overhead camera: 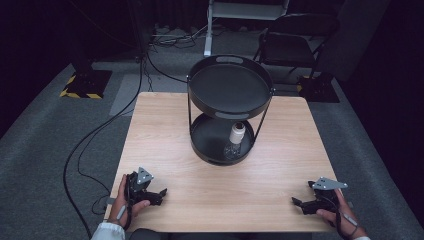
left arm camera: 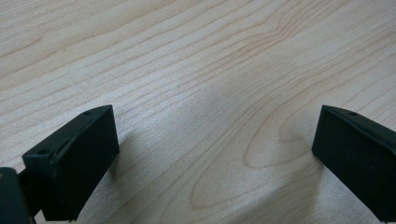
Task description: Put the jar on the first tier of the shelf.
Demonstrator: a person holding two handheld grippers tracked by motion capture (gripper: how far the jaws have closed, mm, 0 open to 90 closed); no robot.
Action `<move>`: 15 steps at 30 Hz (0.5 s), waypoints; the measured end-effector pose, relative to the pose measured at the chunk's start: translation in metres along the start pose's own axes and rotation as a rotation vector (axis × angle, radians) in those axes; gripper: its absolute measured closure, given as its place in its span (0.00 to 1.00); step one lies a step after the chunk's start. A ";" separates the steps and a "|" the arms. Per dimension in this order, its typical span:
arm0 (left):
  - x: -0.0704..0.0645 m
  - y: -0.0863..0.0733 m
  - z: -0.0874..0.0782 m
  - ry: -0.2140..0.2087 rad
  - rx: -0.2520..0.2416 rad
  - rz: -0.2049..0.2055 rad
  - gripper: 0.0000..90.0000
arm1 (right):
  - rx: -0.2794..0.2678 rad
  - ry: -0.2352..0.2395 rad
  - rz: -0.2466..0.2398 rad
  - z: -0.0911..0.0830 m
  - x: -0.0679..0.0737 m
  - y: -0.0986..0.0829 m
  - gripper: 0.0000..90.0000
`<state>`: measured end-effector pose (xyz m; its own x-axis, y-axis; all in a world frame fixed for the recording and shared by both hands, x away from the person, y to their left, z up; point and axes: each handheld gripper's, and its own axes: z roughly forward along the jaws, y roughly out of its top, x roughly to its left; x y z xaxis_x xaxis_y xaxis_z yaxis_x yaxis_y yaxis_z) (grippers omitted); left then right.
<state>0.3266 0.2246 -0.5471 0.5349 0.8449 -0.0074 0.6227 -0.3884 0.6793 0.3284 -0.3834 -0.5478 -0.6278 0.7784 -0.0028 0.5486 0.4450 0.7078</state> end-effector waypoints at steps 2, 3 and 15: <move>0.000 0.000 0.000 0.000 0.000 0.000 0.00 | -0.001 -0.001 0.001 0.000 0.000 0.000 0.00; 0.000 0.000 0.000 0.000 0.000 0.000 0.00 | -0.001 -0.001 0.001 0.000 0.000 0.000 0.00; 0.000 0.000 0.000 0.000 -0.001 0.000 0.00 | -0.001 -0.005 0.005 0.000 0.000 0.000 0.00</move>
<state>0.3266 0.2245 -0.5472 0.5351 0.8448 -0.0074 0.6223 -0.3882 0.6797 0.3289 -0.3834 -0.5479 -0.6221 0.7830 -0.0027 0.5513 0.4405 0.7085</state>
